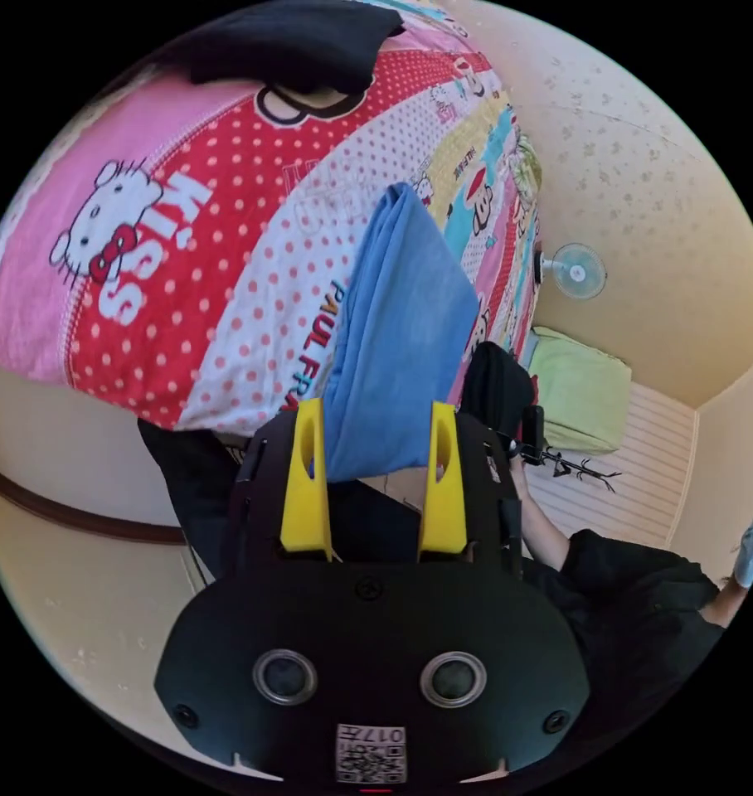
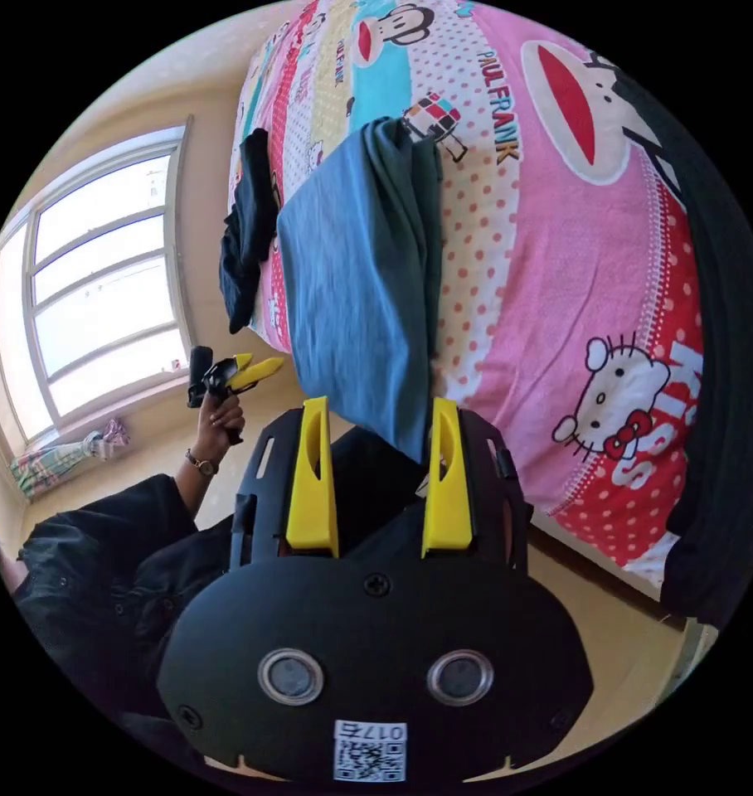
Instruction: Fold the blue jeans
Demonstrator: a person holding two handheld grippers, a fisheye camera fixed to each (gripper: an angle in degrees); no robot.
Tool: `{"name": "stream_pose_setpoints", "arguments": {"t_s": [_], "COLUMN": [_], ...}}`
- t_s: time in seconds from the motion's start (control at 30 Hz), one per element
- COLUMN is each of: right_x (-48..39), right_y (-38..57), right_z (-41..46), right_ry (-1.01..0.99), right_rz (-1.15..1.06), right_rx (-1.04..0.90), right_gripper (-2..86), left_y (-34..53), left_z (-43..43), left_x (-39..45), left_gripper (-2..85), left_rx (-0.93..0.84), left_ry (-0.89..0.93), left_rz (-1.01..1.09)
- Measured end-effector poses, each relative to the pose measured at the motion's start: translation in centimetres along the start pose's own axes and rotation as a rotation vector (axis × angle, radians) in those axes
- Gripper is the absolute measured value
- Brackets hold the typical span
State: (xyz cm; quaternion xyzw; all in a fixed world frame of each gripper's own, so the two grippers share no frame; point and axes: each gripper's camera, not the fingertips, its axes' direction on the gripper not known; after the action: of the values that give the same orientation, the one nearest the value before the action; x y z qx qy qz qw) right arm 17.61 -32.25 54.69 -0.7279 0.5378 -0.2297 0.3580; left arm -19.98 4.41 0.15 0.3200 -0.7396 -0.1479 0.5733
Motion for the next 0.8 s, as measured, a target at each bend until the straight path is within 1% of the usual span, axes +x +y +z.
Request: {"name": "stream_pose_setpoints", "arguments": {"t_s": [0.03,0.07,0.13,0.17,0.2,0.23,0.27,0.3,0.33,0.4,0.43,0.47,0.57,0.63,0.7,0.73,0.77,0.8], "right_x": [0.1,0.3,0.9,1.5,1.6,1.6,1.2,0.7,0.6,0.7,0.6,-0.2,-3.4,-5.1,-7.3,-7.9,-9.2,-10.7], "right_y": [-0.7,-1.9,-3.1,-3.4,-2.7,-2.0,-0.2,1.3,1.8,3.0,3.3,4.0,5.7,6.6,7.6,7.9,8.3,9.0], "right_z": [0.0,0.2,2.0,4.2,5.9,6.2,6.0,6.2,6.4,7.0,6.8,5.7,-0.5,-5.5,-12.7,-14.5,-18.0,-21.5], "right_ry": [-0.003,-0.014,-0.046,-0.106,-0.163,-0.168,-0.146,-0.155,-0.171,-0.306,-0.345,-0.393,-0.365,-0.381,-0.416,-0.416,-0.405,-0.386], "right_rz": [0.005,0.021,0.070,0.105,0.132,0.147,0.170,0.161,0.159,0.163,0.145,0.094,-0.071,-0.158,-0.255,-0.280,-0.333,-0.393], "right_rx": [0.021,0.053,0.047,-0.006,-0.011,0.022,0.110,0.135,0.121,-0.054,-0.096,-0.147,-0.183,-0.148,-0.078,-0.062,-0.037,-0.016], "right_gripper": [16.8,16.9,16.8,16.4,15.6,15.1,13.9,12.5,11.8,9.0,8.4,7.5,6.3,6.1,6.0,6.0,6.0,6.0], "left_y": [-1.5,-2.2,-3.3,-3.0,-2.0,-1.1,-0.7,0.1,1.2,2.7,3.5,3.9,5.0,4.6,3.6,2.8,2.4,1.6], "left_z": [0.6,1.2,3.8,3.8,3.3,3.4,3.9,5.2,5.9,5.9,5.7,5.4,3.2,0.0,-2.5,-4.2,-4.9,-6.1], "left_x": [-0.3,-0.6,-2.3,-2.4,-2.5,-2.6,-2.8,-3.1,-3.2,-2.7,-2.0,-1.5,2.5,7.2,11.2,14.2,15.8,19.1], "left_gripper": [18.0,18.1,17.6,17.2,15.5,13.9,13.2,12.1,11.4,7.0,6.6,6.5,6.3,6.1,6.0,6.0,6.0,6.0], "left_rx": [-0.009,-0.022,-0.094,-0.063,0.008,0.015,-0.012,-0.094,-0.127,-0.151,-0.181,-0.193,-0.273,-0.282,-0.270,-0.258,-0.254,-0.254], "left_ry": [-0.054,-0.069,-0.064,-0.075,-0.102,-0.089,-0.069,-0.036,-0.021,0.014,0.055,0.080,0.184,0.286,0.354,0.375,0.378,0.377], "left_rz": [0.002,-0.004,-0.050,-0.063,-0.090,-0.100,-0.107,-0.130,-0.154,-0.157,-0.141,-0.129,-0.028,0.093,0.174,0.227,0.255,0.320]}}
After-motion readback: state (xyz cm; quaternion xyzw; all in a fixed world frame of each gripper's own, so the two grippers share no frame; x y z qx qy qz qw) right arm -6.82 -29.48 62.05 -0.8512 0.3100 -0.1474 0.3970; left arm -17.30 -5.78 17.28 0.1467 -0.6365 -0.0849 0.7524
